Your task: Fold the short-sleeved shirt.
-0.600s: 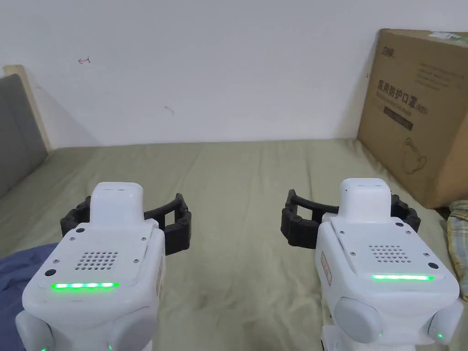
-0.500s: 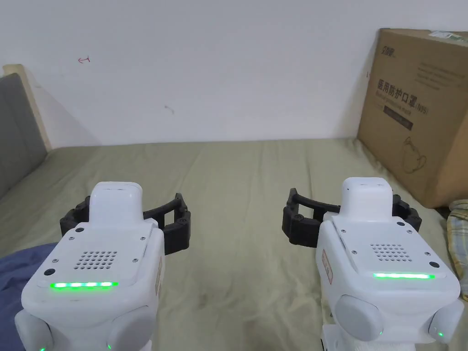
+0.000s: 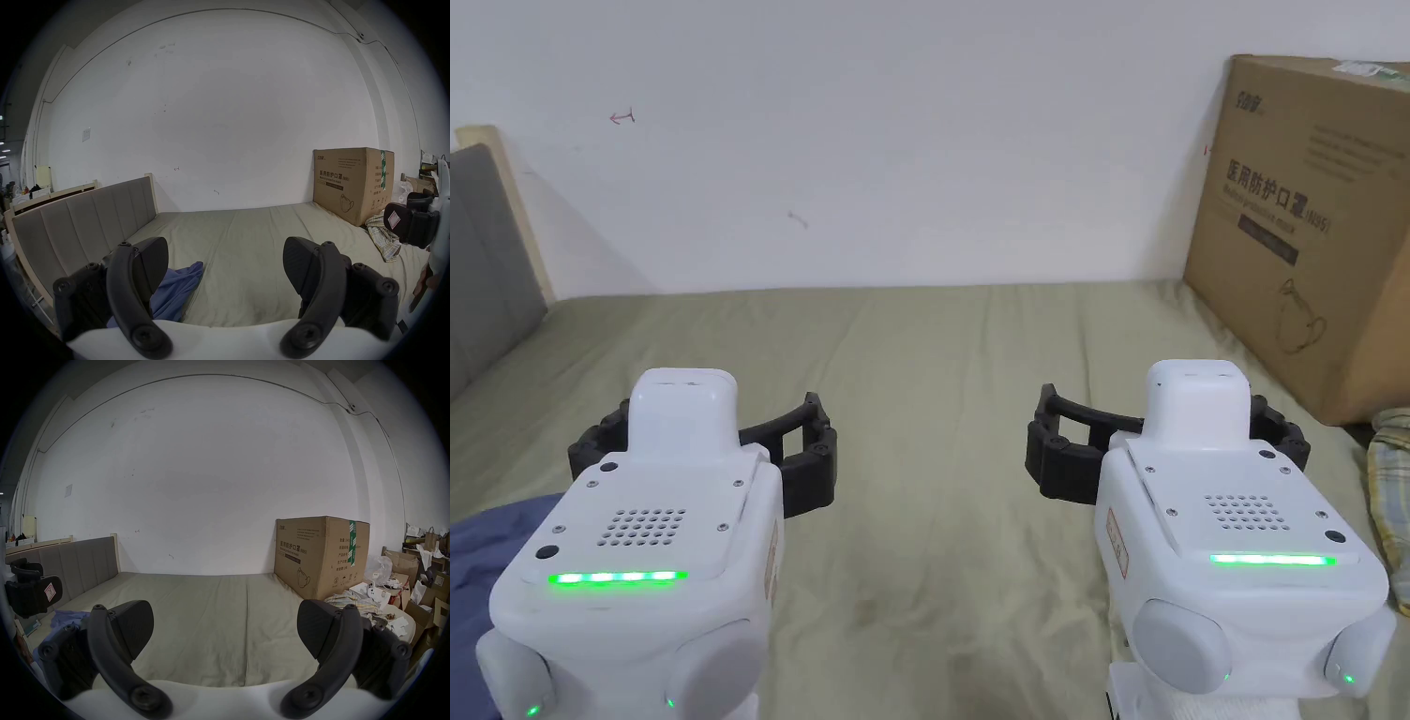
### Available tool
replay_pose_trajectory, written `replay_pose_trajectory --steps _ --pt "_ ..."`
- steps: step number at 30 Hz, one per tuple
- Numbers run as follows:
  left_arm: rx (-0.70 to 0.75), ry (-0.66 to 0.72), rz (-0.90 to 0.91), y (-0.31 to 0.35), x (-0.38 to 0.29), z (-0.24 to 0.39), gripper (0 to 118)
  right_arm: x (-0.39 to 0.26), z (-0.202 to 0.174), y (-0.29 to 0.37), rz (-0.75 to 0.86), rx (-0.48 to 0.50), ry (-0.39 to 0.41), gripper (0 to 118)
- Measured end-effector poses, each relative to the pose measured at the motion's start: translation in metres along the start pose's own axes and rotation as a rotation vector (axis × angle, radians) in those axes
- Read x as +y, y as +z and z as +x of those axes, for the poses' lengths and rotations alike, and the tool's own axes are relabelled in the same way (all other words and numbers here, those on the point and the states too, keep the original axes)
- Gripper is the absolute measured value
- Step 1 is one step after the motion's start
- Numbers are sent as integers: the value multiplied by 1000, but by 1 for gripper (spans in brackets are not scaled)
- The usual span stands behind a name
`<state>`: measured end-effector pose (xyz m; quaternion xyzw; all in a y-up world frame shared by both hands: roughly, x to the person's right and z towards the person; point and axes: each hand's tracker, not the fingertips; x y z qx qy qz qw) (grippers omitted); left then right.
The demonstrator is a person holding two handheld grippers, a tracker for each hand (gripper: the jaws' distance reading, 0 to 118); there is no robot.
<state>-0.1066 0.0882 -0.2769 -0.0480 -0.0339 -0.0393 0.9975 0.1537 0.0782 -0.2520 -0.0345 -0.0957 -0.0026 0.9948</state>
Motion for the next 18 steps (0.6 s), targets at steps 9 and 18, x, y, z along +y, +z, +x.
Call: replay_pose_trajectory --steps 9,18 --pt "5 4 4 0 0 -1 100 0 0 0 -3 0 0 118" --pt "7 6 6 -1 0 -1 100 -2 -1 -1 -9 -1 5 118"
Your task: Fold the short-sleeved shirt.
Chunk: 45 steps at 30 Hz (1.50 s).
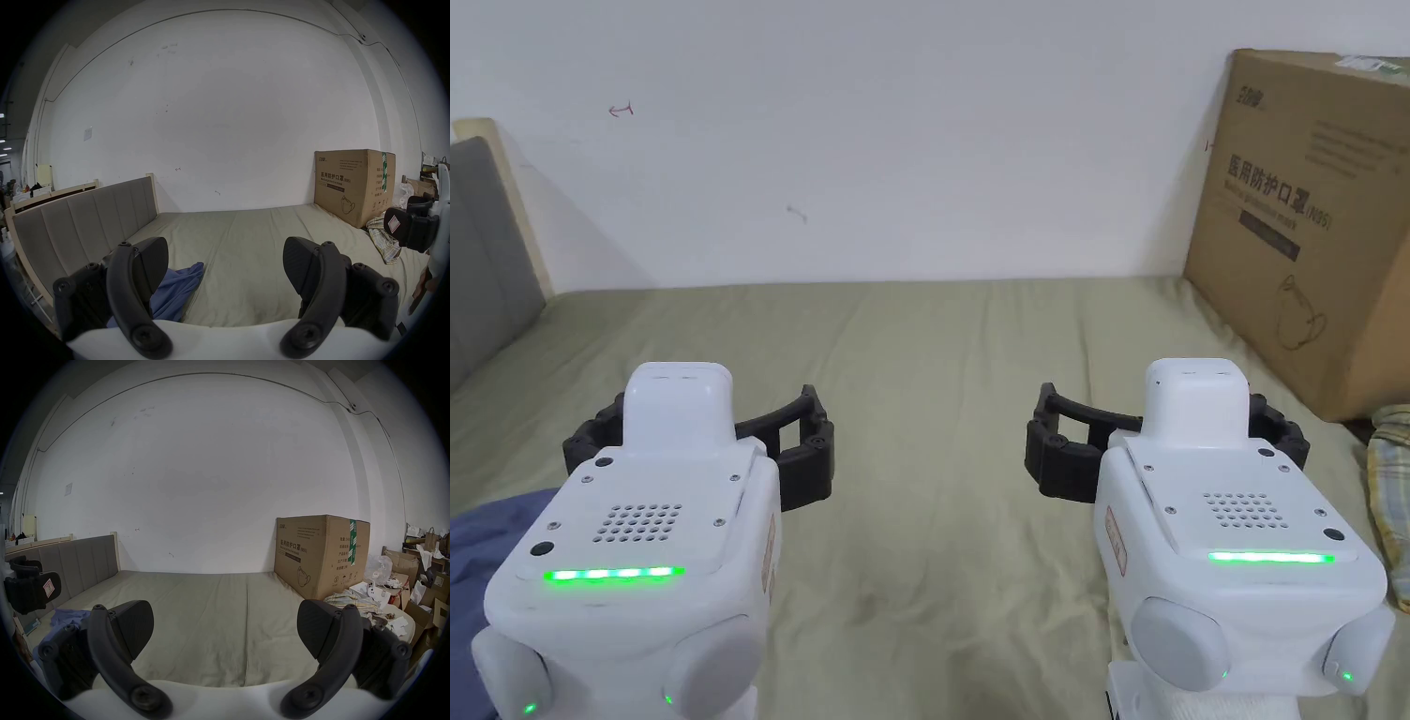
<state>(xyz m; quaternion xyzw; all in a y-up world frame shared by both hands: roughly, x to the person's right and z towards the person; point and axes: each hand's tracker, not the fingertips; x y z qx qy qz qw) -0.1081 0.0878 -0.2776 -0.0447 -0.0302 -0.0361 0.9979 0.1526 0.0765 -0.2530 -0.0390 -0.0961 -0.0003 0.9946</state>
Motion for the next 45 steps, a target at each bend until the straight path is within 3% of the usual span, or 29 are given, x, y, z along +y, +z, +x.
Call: replay_pose_trajectory --steps 45 --pt "-6 -34 -7 3 -2 8 100 1 3 2 -9 -17 -8 118"
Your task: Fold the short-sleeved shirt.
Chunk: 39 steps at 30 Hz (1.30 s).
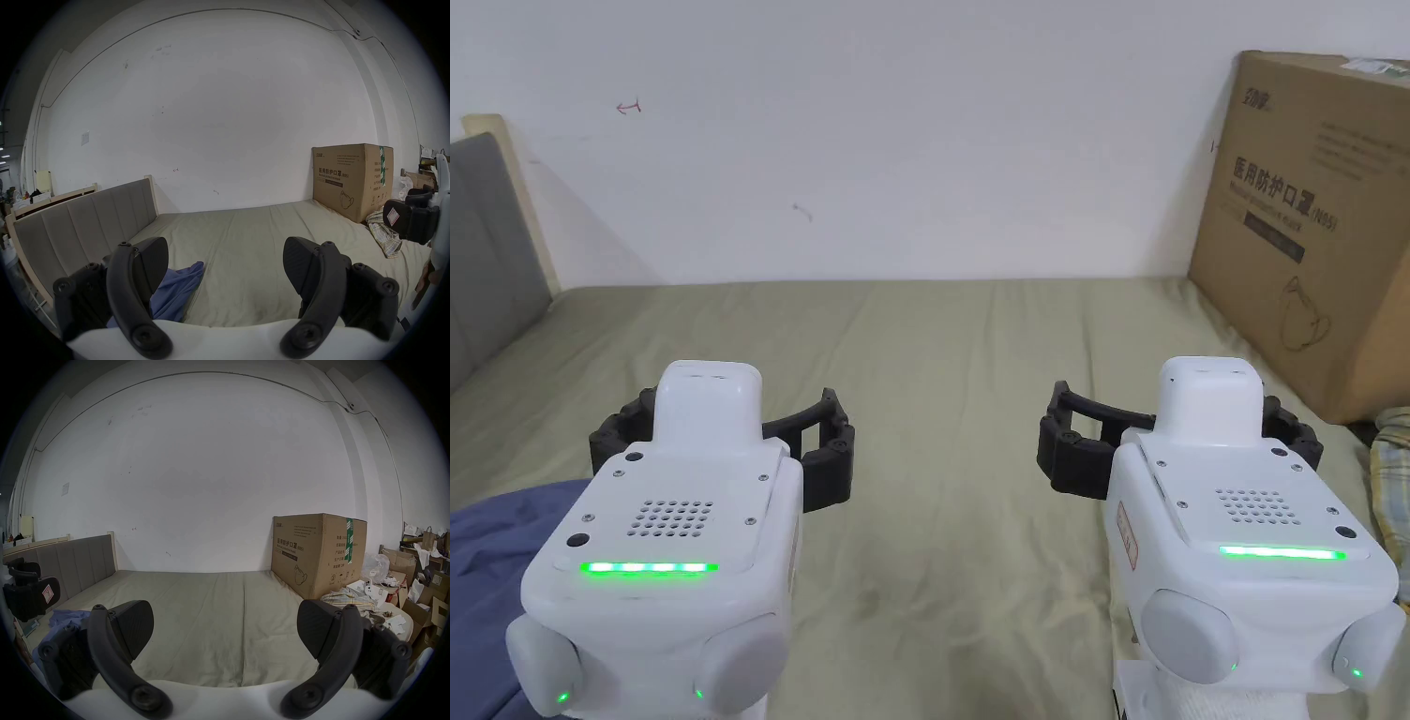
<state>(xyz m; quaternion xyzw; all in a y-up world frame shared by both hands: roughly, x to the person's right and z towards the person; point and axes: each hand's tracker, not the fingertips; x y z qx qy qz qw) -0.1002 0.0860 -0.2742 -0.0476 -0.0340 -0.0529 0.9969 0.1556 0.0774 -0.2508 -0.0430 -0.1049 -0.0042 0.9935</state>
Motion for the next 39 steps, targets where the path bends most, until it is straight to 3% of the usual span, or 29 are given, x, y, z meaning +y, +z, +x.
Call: replay_pose_trajectory --steps 21,39 --pt "8 -8 -9 -3 -4 0 100 -1 3 -2 -3 -1 -29 118" --pt "10 6 -18 -5 -6 3 100 -5 -2 -2 -10 -8 10 118"
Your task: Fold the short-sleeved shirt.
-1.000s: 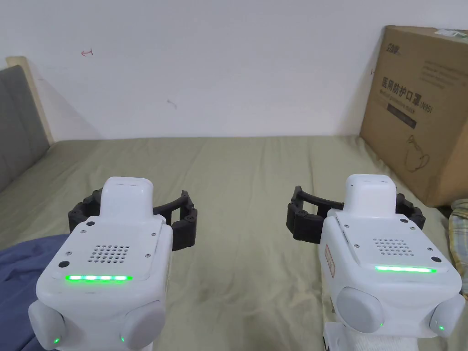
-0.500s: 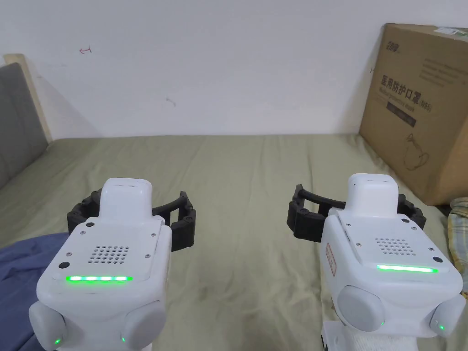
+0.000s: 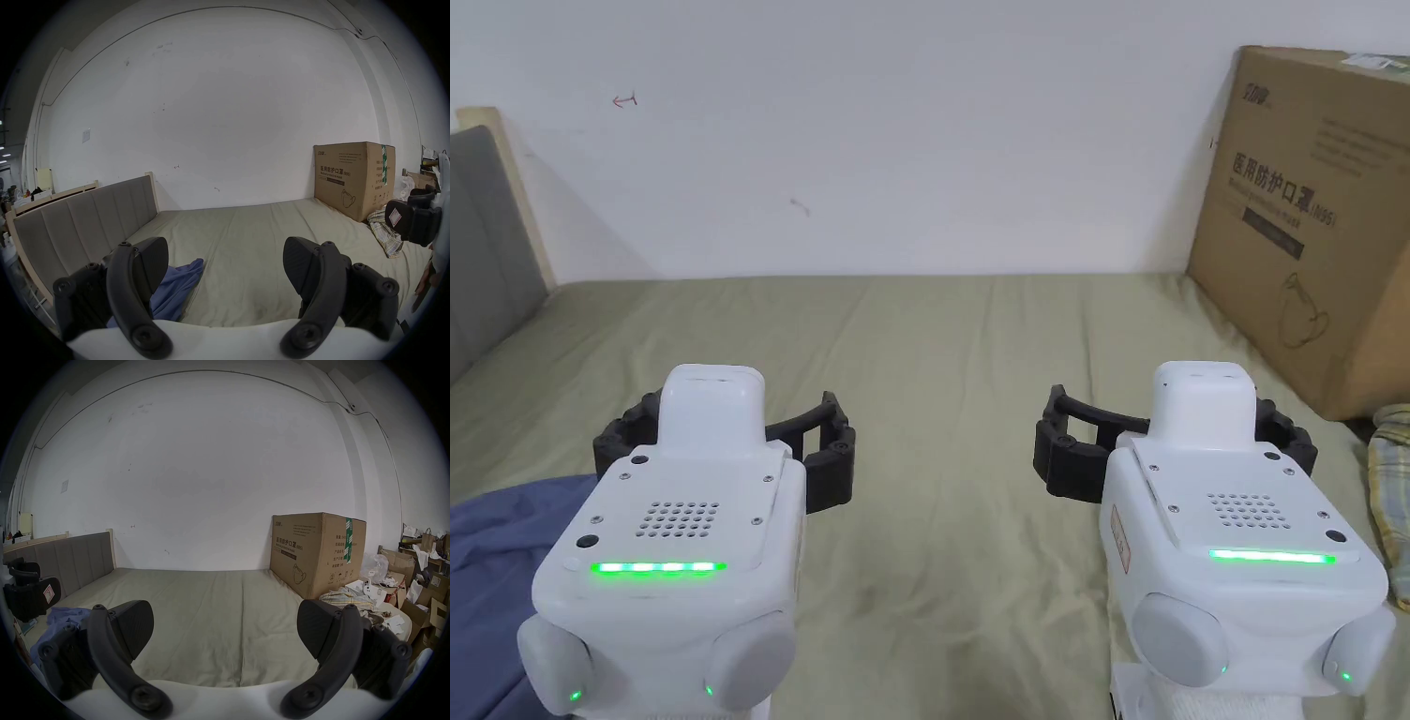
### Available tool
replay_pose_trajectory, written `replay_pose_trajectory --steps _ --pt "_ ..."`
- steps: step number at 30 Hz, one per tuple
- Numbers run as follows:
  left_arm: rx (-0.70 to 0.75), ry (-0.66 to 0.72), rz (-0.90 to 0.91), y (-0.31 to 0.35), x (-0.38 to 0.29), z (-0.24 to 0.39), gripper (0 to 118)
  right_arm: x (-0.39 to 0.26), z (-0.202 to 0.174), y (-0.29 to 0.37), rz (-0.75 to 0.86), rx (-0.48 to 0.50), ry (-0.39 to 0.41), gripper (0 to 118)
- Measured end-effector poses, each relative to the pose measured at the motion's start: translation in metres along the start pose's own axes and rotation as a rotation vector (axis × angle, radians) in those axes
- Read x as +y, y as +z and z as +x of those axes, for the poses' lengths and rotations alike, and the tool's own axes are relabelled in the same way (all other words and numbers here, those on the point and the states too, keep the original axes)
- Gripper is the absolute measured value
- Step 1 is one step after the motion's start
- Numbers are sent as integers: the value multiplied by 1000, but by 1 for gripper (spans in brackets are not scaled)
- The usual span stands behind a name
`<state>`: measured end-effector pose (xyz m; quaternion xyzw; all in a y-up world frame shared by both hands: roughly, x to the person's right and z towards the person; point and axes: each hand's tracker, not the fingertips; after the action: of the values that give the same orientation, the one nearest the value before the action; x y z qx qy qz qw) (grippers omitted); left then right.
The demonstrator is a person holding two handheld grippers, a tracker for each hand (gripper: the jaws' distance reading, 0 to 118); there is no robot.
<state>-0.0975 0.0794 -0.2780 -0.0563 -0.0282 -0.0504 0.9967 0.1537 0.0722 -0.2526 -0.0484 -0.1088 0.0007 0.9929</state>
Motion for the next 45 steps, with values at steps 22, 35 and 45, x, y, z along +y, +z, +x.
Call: replay_pose_trajectory --steps 22,35,45 --pt "-78 -46 -1 2 -2 14 0 -6 11 4 6 -32 -36 1" --pt "-46 0 -3 -4 4 -1 0 -7 1 -6 -30 -14 -22 0" --pt "94 35 -23 4 5 -43 0 6 -41 -28 -72 147 0 0"
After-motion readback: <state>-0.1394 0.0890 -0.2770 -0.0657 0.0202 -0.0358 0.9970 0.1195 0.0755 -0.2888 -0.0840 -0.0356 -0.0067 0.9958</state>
